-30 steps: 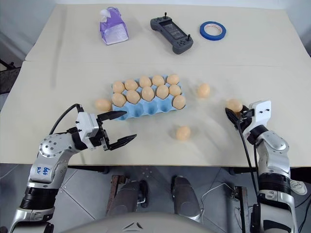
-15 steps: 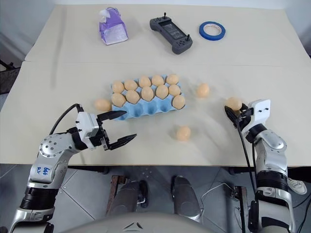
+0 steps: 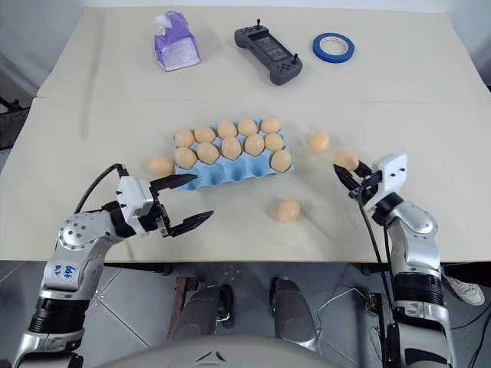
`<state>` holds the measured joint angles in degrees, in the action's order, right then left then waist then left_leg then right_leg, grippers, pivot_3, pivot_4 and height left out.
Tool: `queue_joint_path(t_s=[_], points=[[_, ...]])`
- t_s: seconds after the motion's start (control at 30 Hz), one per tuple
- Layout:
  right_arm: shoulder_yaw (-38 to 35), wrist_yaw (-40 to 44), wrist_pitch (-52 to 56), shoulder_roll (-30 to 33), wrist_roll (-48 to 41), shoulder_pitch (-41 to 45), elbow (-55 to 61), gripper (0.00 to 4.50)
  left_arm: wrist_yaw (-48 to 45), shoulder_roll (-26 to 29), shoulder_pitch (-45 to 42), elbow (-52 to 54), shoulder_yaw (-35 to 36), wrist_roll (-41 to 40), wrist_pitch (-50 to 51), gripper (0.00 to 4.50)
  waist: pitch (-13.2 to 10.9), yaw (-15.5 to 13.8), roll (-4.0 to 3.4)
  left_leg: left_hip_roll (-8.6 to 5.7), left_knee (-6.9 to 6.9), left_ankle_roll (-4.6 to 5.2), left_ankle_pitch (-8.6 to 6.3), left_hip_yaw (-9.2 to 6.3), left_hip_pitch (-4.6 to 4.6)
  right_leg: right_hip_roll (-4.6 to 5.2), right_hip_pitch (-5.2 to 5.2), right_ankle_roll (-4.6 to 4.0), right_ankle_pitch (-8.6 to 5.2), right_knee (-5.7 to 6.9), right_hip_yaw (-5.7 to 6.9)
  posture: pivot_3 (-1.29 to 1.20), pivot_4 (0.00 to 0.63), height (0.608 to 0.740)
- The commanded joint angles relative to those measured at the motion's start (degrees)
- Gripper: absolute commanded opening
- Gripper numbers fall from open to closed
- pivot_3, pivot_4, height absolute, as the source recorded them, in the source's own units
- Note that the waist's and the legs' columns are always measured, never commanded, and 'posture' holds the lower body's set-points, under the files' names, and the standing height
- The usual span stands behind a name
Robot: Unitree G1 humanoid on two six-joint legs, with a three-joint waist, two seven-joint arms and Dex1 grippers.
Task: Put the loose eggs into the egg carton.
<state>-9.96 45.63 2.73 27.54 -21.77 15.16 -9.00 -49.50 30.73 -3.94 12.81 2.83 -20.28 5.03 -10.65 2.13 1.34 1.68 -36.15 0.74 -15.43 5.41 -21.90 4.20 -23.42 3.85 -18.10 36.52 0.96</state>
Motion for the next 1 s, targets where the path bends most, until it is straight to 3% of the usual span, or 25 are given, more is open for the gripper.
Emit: queue_joint_path(t_s=[0.03, 0.27, 0.37, 0.57, 1.0], points=[[4.88, 1.25, 6.75, -0.18, -2.75, 1.95, 12.0, 1.36, 0.93, 0.45, 0.62, 2.38, 2.42, -1.8, 0.4, 4.5, 0.0, -0.1, 0.0, 0.01, -0.01, -0.01, 0.0, -0.03, 0.0, 0.0, 0.0, 0.0, 0.0, 0.0, 0.02, 0.0, 0.15, 0.74], [16.37, -4.08, 15.17, -7.72, 2.28, 10.48, 14.99, 1.36, 2.6, -0.58, 1.71, 4.18, 2.52, -1.99, 0.94, 4.5, 0.0, -0.37, 0.0, 0.0, 0.02, -0.05, -0.01, -0.07, -0.09, 0.05, -0.13, -0.06, 0.01, -0.03, 0.06, 0.0, 0.15, 0.74], [18.84, -3.76, 15.2, -7.98, 4.37, 11.59, 14.21, 2.23, 3.24, -0.64, 2.75, 5.19, 2.81, -1.76, 0.97, 4.5, 0.0, -0.58, 0.0, -0.05, 0.05, -0.02, -0.03, -0.14, -0.3, 0.17, -0.24, -0.07, 0.01, -0.16, 0.2, 0.0, 0.15, 0.74], [16.69, -4.11, 16.31, -6.76, 3.84, 11.36, 15.01, 4.45, 4.43, -0.55, 3.99, 6.4, 3.22, -1.94, 1.07, 4.5, 0.0, -0.43, 0.0, -0.07, 0.09, 0.07, -0.14, -0.11, -0.42, 0.2, -0.22, -0.02, 0.03, -0.5, 0.3, 0.0, 0.15, 0.74], [14.8, -0.64, 20.0, -3.63, -0.95, 8.49, 22.89, 4.48, 3.44, -0.68, 2.27, 4.77, 1.96, -2.01, 1.03, 4.5, 0.0, -0.38, 0.0, -0.05, 0.09, 0.05, -0.13, -0.1, -0.39, 0.16, -0.19, -0.02, 0.03, -0.46, 0.33, 0.0, 0.15, 0.74]])
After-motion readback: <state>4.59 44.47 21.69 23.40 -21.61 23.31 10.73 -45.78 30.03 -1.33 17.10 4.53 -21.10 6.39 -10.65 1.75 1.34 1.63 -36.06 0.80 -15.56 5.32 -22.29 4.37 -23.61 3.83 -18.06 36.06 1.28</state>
